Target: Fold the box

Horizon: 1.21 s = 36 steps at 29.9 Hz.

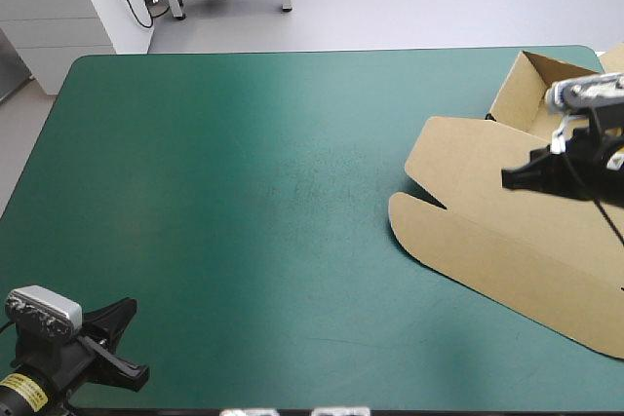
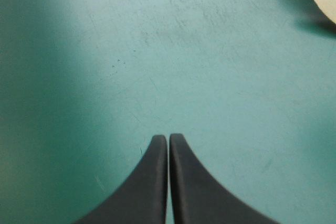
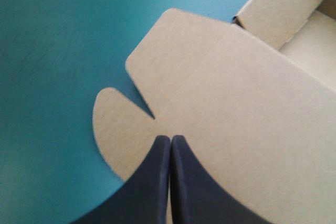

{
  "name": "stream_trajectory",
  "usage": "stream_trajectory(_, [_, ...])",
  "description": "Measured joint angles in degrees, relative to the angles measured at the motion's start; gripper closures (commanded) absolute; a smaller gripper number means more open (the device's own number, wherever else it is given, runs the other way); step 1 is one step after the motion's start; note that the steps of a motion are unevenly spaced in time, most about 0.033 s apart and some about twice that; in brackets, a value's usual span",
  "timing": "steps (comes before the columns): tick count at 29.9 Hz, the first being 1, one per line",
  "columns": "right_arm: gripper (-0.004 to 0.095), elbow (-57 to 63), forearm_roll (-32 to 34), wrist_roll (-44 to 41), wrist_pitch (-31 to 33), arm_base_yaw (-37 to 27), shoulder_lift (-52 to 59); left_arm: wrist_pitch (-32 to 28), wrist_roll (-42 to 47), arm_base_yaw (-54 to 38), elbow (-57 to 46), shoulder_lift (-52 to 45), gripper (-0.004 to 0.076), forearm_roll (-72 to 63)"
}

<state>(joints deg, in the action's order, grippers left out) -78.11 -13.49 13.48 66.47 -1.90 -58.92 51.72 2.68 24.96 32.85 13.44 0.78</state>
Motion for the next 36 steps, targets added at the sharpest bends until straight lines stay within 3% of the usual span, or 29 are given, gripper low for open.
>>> stream_trajectory(6, [0.0929,14.4,-0.2,4.2,-3.3,5.4,12.1,-2.1,-2.7,0.0,-0.2,-2.1,0.0731,0.9])
stream_trajectory(22, [0.0929,50.7,0.4,5.4,-24.6,5.6,49.4,-3.2,-5.4,0.0,-4.6,-7.6,0.0731,-0.8])
stream_trajectory(28, [0.0929,55.5,1.5,1.3,-26.3,5.6,58.7,-4.0,-6.6,0.0,-6.2,-9.9,0.0731,-1.7])
stream_trajectory(36, [0.0929,55.6,2.8,-0.8,-26.9,5.6,59.7,-5.5,-7.2,0.0,-8.6,-14.2,0.0731,-3.7])
